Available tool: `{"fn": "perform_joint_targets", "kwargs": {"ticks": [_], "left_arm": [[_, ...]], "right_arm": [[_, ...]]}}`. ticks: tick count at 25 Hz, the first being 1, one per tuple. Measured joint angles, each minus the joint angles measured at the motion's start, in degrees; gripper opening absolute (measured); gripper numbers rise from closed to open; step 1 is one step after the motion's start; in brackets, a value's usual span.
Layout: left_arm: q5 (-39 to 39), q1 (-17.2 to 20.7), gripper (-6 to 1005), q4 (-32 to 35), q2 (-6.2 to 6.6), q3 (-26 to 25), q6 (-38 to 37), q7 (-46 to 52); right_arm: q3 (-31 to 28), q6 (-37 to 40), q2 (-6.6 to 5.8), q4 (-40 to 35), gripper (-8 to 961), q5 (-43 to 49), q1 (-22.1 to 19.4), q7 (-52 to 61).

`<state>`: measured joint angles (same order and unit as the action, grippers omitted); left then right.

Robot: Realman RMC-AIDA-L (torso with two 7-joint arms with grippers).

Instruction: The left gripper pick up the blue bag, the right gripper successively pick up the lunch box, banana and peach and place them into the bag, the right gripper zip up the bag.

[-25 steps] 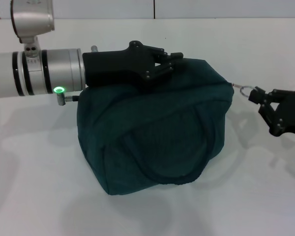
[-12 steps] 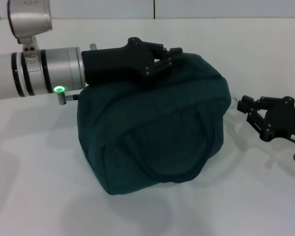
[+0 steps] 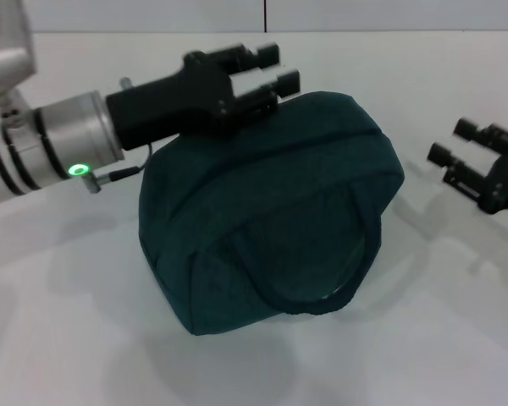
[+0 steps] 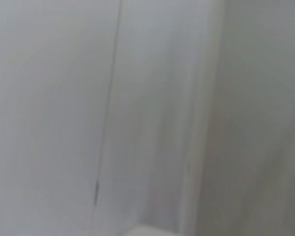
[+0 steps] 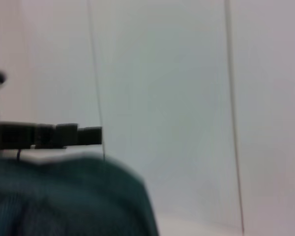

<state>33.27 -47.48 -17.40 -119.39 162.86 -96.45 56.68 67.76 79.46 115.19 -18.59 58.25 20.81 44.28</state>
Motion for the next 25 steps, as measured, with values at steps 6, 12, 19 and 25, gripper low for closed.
{"fn": "perform_joint_targets", "kwargs": {"ticks": [6,12,19,25], "left_arm": [[5.63,5.25,556,0.36,0.12,-0.02,-10.19,-4.78],[6.04,15.72,798,5.59,0.09,-0.23,-16.52,-17.87],[6.11,24.5,871,8.35,-0.08,-0.11,-17.26,-27.57],[5.9,26.17,894,8.7,-0.11,-0.08,-17.03,-28.26]], "right_arm": [[-2.54,15.65,0.19,0.03,511,0.38,1.35,0.36],[6.96,19.33,0.25,-0.27,583,0.66,5.24,0.35],[11.64,16.66,0.87,-0.41,583,0.2,7.06,-1.03],[11.31,14.97,0.92,-0.39,583,-0.12,7.42,-1.17]]}}
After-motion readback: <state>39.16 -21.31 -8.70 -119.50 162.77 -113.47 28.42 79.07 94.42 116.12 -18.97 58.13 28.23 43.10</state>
